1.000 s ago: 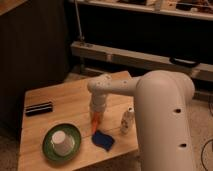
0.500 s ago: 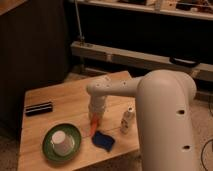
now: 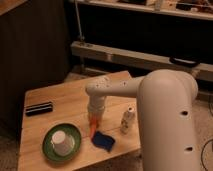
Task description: Drag the pepper across the table
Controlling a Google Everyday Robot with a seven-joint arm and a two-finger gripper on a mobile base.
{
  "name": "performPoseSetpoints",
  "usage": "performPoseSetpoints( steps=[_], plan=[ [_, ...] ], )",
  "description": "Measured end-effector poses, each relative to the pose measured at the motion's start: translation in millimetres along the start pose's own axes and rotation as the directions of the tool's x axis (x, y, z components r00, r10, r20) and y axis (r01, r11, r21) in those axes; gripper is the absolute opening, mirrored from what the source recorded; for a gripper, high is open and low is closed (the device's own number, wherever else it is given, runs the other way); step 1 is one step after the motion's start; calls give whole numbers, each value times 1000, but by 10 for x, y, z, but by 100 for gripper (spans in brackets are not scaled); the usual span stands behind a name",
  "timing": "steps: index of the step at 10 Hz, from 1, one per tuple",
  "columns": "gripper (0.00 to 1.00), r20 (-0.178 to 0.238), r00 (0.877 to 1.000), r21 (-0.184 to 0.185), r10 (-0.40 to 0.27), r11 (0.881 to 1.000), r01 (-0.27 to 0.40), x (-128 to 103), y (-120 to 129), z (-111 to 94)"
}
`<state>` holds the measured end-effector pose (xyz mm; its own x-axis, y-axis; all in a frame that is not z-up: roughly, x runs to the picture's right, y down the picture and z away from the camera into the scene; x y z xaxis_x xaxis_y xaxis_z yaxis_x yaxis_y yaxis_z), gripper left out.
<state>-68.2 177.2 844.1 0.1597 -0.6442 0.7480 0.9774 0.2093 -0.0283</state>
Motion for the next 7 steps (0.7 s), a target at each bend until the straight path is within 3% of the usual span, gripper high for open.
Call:
performPoseSetpoints(
  steps=[3, 5, 7],
  plan=[
    [34, 3, 1000, 3, -5, 1000, 5, -10, -12, -4],
    [19, 3, 1000, 3, -5, 1000, 5, -10, -12, -5],
    [11, 4, 1000, 3, -5, 1000, 5, -10, -10, -4]
  ],
)
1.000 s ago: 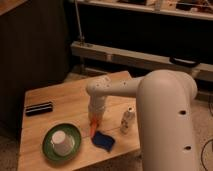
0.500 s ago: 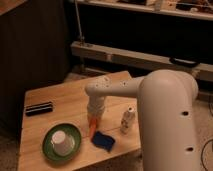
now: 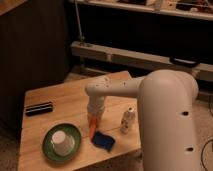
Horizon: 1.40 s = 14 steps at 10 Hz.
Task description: Drag the pepper across the table
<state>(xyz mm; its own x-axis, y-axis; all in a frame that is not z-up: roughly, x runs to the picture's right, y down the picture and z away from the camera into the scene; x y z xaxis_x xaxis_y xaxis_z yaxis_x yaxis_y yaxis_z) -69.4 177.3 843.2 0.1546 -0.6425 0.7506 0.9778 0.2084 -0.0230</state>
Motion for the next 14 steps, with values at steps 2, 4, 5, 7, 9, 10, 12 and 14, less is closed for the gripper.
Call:
performPoseSetpoints(
  steps=[2, 4, 5, 7, 9, 10, 12, 14],
  plan=[
    [11, 0, 1000, 0, 0, 1000, 0, 0, 1, 0],
    [11, 0, 1000, 0, 0, 1000, 0, 0, 0, 1],
    [11, 1, 1000, -1, 0, 1000, 0, -3, 1, 10],
    [11, -2, 1000, -7, 18, 1000, -18, -22, 34, 48],
    [11, -9, 1000, -7, 29, 1000, -29, -64, 60, 75],
    [11, -13, 999, -3, 32, 999, -32, -97, 65, 84],
    [11, -26, 999, 2, 36, 999, -36, -165, 79, 50],
    [11, -35, 999, 7, 41, 999, -41, -282, 69, -33]
  ],
)
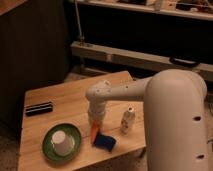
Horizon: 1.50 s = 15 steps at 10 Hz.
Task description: Drag the pepper across the table
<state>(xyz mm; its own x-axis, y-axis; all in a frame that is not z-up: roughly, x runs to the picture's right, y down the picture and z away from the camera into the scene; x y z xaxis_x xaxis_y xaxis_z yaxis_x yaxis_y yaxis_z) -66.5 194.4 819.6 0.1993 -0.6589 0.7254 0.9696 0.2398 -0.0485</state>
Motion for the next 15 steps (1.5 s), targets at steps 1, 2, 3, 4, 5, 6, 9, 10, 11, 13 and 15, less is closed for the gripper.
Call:
performPoseSetpoints(
  steps=[1, 2, 3, 4, 5, 6, 9, 10, 11, 13, 15],
  plan=[
    [11, -2, 1000, -1, -2, 1000, 2, -75, -41, -38],
    [11, -3, 1000, -5, -9, 1000, 9, -178, -108, -67],
    [11, 0, 1000, -4, -16, 1000, 16, -290, -183, -94],
    [11, 2, 1000, -3, -17, 1000, 17, -337, -202, -102],
    [11, 5, 1000, -1, -20, 1000, 20, -394, -233, -105],
    [11, 10, 1000, 0, -28, 1000, 28, -472, -290, -87],
    [11, 23, 999, 10, -22, 1000, 22, -550, -298, -17],
    [11, 29, 999, 13, -23, 1000, 23, -588, -310, 21],
    [11, 34, 999, 14, -19, 1000, 19, -609, -296, 56],
    [11, 42, 999, 17, -16, 1000, 15, -662, -276, 120],
    [11, 46, 999, 18, -17, 1000, 16, -721, -256, 160]
  ],
)
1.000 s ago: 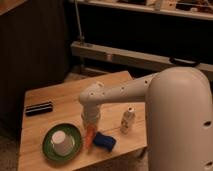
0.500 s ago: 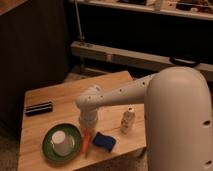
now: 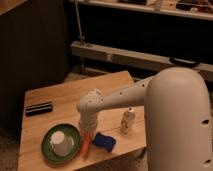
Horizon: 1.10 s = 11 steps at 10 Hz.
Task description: Drag the pepper across the table
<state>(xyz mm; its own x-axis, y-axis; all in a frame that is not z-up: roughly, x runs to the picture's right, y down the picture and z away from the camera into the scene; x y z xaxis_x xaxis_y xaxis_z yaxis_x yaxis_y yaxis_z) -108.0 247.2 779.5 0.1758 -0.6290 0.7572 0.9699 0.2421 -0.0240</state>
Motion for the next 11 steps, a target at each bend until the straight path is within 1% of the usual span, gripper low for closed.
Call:
performPoseSetpoints(
  steps=[11],
  plan=[
    [11, 17, 1000, 18, -15, 1000, 15, -397, 94, 112]
  ],
)
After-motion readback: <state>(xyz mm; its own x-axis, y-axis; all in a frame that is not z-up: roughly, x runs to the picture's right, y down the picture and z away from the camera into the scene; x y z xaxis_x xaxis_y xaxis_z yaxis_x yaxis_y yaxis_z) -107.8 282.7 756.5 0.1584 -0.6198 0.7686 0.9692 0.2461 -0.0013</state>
